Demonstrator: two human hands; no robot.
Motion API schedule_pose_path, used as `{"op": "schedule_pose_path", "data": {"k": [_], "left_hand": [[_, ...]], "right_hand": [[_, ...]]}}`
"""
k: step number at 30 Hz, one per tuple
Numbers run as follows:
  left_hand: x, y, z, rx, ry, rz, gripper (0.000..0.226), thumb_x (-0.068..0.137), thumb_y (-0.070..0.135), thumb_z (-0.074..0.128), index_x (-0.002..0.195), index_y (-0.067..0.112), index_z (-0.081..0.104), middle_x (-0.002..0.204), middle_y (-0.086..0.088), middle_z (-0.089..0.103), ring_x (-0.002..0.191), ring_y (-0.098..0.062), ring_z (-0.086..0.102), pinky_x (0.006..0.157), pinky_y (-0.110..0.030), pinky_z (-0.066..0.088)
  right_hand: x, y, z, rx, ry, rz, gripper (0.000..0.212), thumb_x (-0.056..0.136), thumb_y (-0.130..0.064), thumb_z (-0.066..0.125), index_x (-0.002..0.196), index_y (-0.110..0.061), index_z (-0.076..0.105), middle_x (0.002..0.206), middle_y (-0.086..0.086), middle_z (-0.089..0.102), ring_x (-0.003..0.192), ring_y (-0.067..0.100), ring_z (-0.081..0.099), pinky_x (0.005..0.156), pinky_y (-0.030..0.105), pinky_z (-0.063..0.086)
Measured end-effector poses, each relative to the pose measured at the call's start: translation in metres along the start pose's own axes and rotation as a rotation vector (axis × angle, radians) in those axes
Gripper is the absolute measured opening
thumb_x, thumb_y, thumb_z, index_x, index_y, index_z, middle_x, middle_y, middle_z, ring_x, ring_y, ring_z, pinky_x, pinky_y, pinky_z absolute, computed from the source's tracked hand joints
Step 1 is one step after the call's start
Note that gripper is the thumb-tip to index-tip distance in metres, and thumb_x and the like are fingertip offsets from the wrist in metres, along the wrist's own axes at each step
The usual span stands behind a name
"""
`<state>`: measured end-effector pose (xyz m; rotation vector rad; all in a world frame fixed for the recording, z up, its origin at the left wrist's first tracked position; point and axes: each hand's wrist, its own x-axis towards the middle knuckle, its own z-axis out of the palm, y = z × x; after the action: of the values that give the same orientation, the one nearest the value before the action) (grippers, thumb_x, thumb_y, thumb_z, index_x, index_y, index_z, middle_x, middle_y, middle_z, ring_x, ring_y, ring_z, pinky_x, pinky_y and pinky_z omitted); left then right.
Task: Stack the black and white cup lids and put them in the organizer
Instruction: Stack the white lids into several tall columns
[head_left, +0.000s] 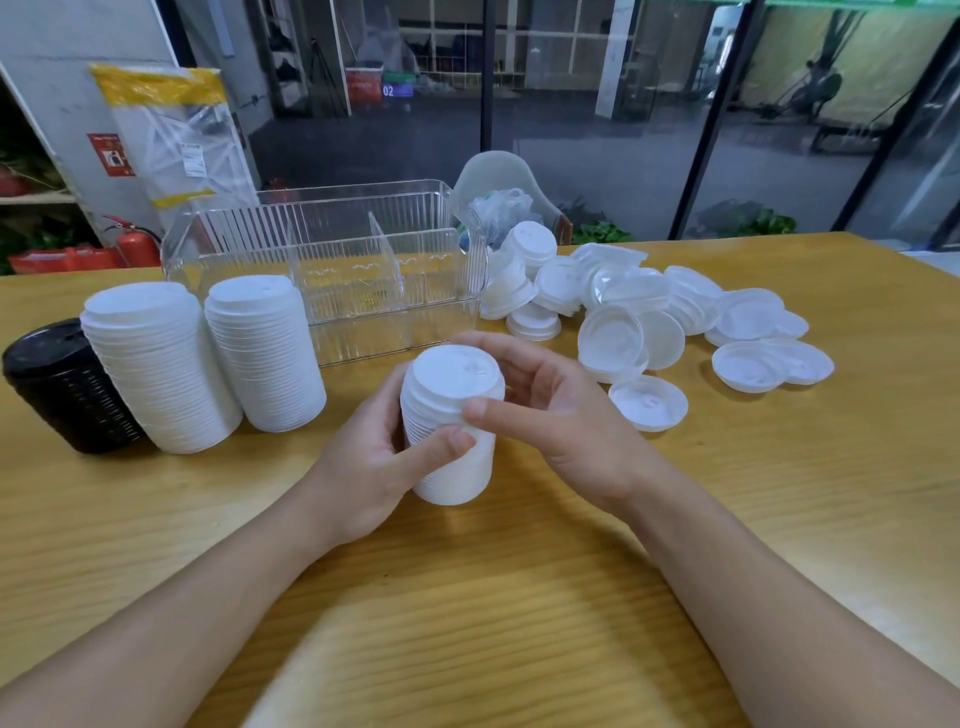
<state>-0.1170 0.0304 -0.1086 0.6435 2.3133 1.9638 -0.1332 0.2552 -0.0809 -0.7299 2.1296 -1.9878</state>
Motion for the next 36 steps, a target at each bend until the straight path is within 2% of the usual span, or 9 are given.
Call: {"op": "schedule_pose_path", "data": {"k": [6,13,15,18,22,26,29,33,36], "left_hand": [[0.002,0.001,0.000,-0.011,-0.010,-0.007,0.076,0.087,0.045,0.082,0.155,0.030,0.051,0.146,0.003,0.070,0.136,-0.019,0.066,0.109,-0.032,0.055],[0.001,0.001,0.001,-0.004,0.012,-0.011,0.068,0.091,0.036,0.083,0.152,0.028,0.054,0.143,0.006,0.072,0.134,-0.016,0.067,0.104,-0.025,0.055],[0.001,-0.001,0.001,-0.003,0.019,-0.006,0.072,0.088,0.044,0.083,0.152,0.030,0.054,0.144,0.006,0.071,0.134,-0.016,0.067,0.103,-0.024,0.054],[0.000,-0.003,-0.002,-0.004,0.049,-0.002,0.075,0.083,0.050,0.082,0.150,0.032,0.055,0.142,0.007,0.071,0.133,-0.015,0.067,0.103,-0.026,0.055],[0.002,-0.004,-0.003,0.006,0.067,0.000,0.077,0.082,0.053,0.082,0.150,0.030,0.056,0.141,0.007,0.072,0.133,-0.015,0.067,0.105,-0.028,0.053],[0.002,-0.005,-0.003,-0.001,0.066,0.000,0.078,0.081,0.052,0.082,0.150,0.028,0.055,0.142,0.006,0.072,0.132,-0.013,0.067,0.101,-0.020,0.054],[0.000,-0.002,-0.002,-0.009,0.065,0.006,0.079,0.080,0.052,0.082,0.150,0.027,0.055,0.141,0.006,0.072,0.131,-0.012,0.068,0.099,-0.019,0.054],[0.001,0.001,-0.001,-0.004,0.061,0.010,0.077,0.082,0.050,0.082,0.151,0.027,0.055,0.140,0.008,0.072,0.129,-0.010,0.068,0.098,-0.017,0.054],[-0.001,0.003,-0.001,0.014,0.064,0.007,0.072,0.086,0.044,0.083,0.150,0.027,0.056,0.139,0.009,0.073,0.129,-0.009,0.068,0.097,-0.016,0.054]], "right_hand": [[0.000,0.000,0.001,-0.171,0.012,-0.014,0.054,0.104,-0.017,0.074,0.154,-0.023,0.058,0.148,-0.006,0.067,0.142,0.019,0.059,0.123,0.055,0.042],[-0.001,0.003,-0.004,-0.191,-0.046,-0.008,0.054,0.105,-0.026,0.073,0.156,-0.028,0.056,0.151,-0.010,0.064,0.145,0.016,0.056,0.124,0.057,0.038],[-0.002,0.001,-0.007,-0.169,-0.025,-0.009,0.052,0.106,-0.032,0.071,0.156,-0.028,0.057,0.152,-0.012,0.064,0.145,0.013,0.056,0.123,0.052,0.041],[-0.001,-0.001,-0.017,-0.161,0.163,0.012,0.043,0.107,-0.039,0.067,0.148,-0.027,0.064,0.143,-0.016,0.069,0.136,0.002,0.061,0.117,0.035,0.047],[0.002,0.014,-0.031,-0.695,0.447,0.033,0.047,0.102,-0.043,0.073,0.145,-0.030,0.064,0.142,-0.017,0.064,0.131,0.000,0.057,0.115,0.033,0.048],[-0.002,0.020,-0.036,-1.012,0.461,0.111,0.060,0.100,-0.042,0.072,0.154,-0.024,0.054,0.147,-0.004,0.059,0.133,0.020,0.055,0.118,0.044,0.041],[-0.004,0.021,-0.040,-1.172,0.489,0.135,0.065,0.101,-0.040,0.071,0.159,-0.023,0.047,0.143,-0.001,0.061,0.132,0.023,0.057,0.120,0.041,0.033],[-0.002,0.025,-0.046,-1.318,0.460,0.250,0.061,0.100,-0.040,0.072,0.153,-0.023,0.047,0.129,-0.002,0.065,0.120,0.024,0.061,0.112,0.041,0.034],[-0.002,0.028,-0.046,-1.242,0.450,0.280,0.056,0.099,-0.037,0.075,0.149,-0.025,0.054,0.122,-0.006,0.065,0.118,0.022,0.061,0.108,0.042,0.038]]}}
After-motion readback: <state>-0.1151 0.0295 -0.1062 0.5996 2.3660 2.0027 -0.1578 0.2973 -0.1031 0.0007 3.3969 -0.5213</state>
